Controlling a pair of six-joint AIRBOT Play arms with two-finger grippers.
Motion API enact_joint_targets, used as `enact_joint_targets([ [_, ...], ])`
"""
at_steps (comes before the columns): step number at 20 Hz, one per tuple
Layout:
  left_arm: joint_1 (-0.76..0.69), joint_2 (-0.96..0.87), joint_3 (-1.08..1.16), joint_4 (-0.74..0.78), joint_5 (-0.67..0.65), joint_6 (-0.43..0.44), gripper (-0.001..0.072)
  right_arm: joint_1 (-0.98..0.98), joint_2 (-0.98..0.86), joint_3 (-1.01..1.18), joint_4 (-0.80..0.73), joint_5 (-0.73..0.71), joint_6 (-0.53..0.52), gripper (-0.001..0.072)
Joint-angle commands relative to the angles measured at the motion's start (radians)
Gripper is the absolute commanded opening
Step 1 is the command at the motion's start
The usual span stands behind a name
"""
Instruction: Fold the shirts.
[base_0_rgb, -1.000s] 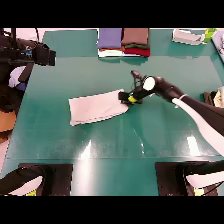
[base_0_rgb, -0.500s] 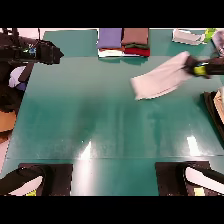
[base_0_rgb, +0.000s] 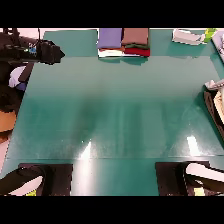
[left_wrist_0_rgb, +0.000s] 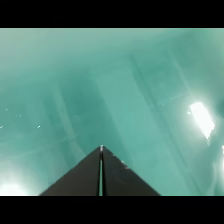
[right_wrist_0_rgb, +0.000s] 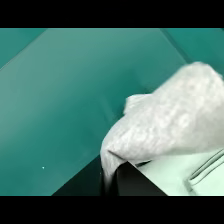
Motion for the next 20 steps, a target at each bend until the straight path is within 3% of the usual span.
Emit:
enact_joint_targets([
  [1, 0.0, -0.001, 0.0, -0.005, -0.017, -0.012, 0.0019, -0.044, -0.069, 0.117, 0.001, 0.047, -0.01, 0.0012],
  [10, 0.0, -0.001, 0.0, -0.005, -0.03, -0.008, 0.002, -0.068, -0.065, 0.467, -0.007, 0.137, -0.056, 0.0012],
  [13, 0.0, -0.001, 0.0, -0.005, -0.03, 0.0, 0.002, -0.142, 0.026, 0.325, -0.026, 0.138, -0.125, 0.0012],
  [20, 0.0, -0.001, 0.0, -0.005, -0.031, 0.027, 0.0019, -0.323, 0.216, -0.091, -0.248, 0.13, -0.251, 0.0012],
])
